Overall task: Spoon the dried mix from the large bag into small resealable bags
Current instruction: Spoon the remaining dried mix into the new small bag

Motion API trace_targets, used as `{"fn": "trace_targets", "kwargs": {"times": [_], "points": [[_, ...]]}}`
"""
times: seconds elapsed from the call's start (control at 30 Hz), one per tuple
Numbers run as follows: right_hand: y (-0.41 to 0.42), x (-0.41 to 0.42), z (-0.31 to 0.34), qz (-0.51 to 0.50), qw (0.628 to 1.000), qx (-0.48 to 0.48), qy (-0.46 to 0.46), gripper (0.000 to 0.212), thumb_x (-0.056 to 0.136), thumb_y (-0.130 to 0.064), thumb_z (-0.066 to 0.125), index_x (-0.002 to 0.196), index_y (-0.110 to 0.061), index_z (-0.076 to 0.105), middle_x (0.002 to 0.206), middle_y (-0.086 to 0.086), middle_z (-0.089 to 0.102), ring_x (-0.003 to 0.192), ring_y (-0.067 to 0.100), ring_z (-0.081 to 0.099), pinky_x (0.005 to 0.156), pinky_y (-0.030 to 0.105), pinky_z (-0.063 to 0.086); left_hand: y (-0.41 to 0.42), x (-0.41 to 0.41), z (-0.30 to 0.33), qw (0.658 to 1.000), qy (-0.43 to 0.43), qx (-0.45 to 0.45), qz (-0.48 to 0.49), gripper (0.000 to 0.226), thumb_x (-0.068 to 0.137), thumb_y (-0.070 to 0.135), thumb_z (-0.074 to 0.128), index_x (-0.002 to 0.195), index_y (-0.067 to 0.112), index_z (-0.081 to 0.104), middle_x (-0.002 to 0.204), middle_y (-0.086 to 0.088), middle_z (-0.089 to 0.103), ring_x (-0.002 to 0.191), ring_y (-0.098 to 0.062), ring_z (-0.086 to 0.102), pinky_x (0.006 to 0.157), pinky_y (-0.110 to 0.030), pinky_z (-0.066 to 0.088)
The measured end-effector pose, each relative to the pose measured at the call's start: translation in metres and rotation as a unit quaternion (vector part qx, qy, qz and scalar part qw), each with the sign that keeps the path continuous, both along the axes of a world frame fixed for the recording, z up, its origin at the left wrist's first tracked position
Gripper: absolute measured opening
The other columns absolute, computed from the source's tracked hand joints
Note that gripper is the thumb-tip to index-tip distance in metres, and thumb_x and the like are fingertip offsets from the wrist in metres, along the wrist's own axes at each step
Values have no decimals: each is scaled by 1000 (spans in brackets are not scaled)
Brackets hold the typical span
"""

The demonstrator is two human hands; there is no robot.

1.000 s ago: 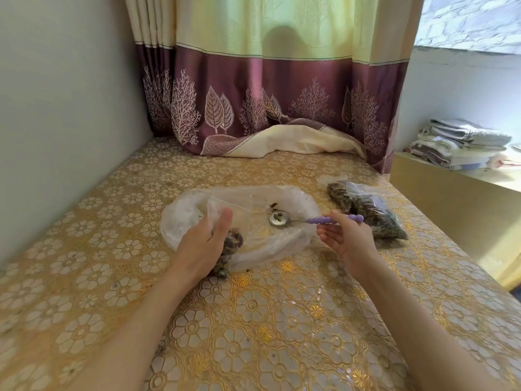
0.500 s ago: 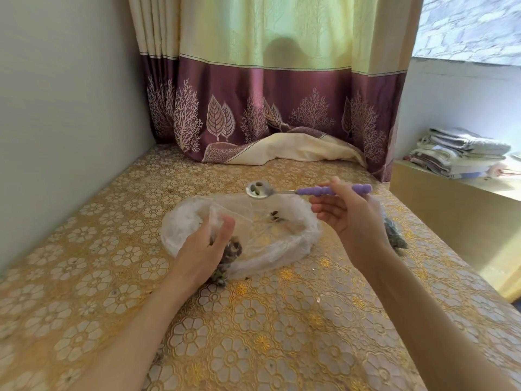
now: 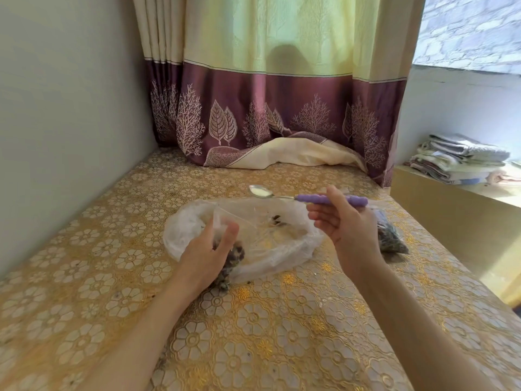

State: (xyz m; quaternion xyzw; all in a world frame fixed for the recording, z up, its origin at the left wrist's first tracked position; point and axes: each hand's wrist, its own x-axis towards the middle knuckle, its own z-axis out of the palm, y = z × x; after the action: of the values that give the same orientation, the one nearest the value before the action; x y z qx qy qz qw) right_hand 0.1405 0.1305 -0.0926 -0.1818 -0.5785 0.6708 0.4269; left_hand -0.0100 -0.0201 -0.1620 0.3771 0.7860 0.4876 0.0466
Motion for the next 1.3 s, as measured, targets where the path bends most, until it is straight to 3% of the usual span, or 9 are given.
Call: {"fn": "trace_targets", "kwargs": {"times": [0.1,0.3,0.5,0.6,0.73,1.03,1.17,1.23,1.3], "points": [[6,-7,-20,-23,995,-83,-48,36,93,-14,57,62,-6,74,76,17,73,54,13,64,51,17,53,0,0,1,1000,21,-13,2,122,56,95,13,148,16,15,76,22,35,66,10,33,64,-10,25],[16,-21,-51,-51,987,-117,-94,30,93,-11,54,72,2,72,70,13,73,49,10,63,48,16,52,-1,-2,0,998,46,-40,17,126,53,97,8,149,16,13,71,24,26,62,9,29,59,-9,23],[30,-16,-61,-80,990,-82,-89,34,95,-16,54,72,0,73,70,14,73,51,12,65,49,17,53,0,-5,-2,995,56,-79,19,117,58,93,8,149,19,13,78,18,44,66,8,36,63,-18,31],[36,-11,-63,-90,990,-69,-79,38,95,-18,55,65,-5,73,67,13,72,51,13,65,48,17,52,1,-5,-4,993,58,-99,22,113,62,91,7,149,20,7,90,1,64,77,-6,51,73,-26,35],[43,-6,-62,-103,990,-42,-85,35,94,-17,55,67,-5,74,67,14,72,52,13,65,51,17,53,2,-7,-6,990,75,-114,36,102,70,83,11,150,20,5,100,-3,66,99,-19,57,89,-35,37],[35,-11,-56,-153,975,94,-134,32,93,-19,56,68,-12,75,62,7,71,53,15,65,60,27,57,1,-5,-6,988,91,-119,29,113,59,93,1,149,24,7,82,8,57,73,-3,47,64,-21,30],[34,-13,-52,-159,966,139,-148,34,93,-18,56,67,-11,75,55,5,69,49,14,63,54,22,55,2,-6,-6,988,90,-117,42,110,60,92,3,146,26,21,86,5,60,77,-7,49,65,-24,31],[36,-14,-50,-177,958,158,-161,33,92,-18,56,66,-10,75,53,2,67,46,10,62,52,19,53,2,-7,-7,988,90,-114,44,100,58,94,3,124,31,45,90,-3,65,76,-12,53,63,-24,37],[36,-16,-48,-195,949,179,-171,33,92,-18,56,65,-8,73,50,-3,66,44,6,61,53,18,52,1,-7,-6,989,90,-110,47,95,58,94,3,112,32,50,84,-3,64,74,-17,56,64,-21,37]]}}
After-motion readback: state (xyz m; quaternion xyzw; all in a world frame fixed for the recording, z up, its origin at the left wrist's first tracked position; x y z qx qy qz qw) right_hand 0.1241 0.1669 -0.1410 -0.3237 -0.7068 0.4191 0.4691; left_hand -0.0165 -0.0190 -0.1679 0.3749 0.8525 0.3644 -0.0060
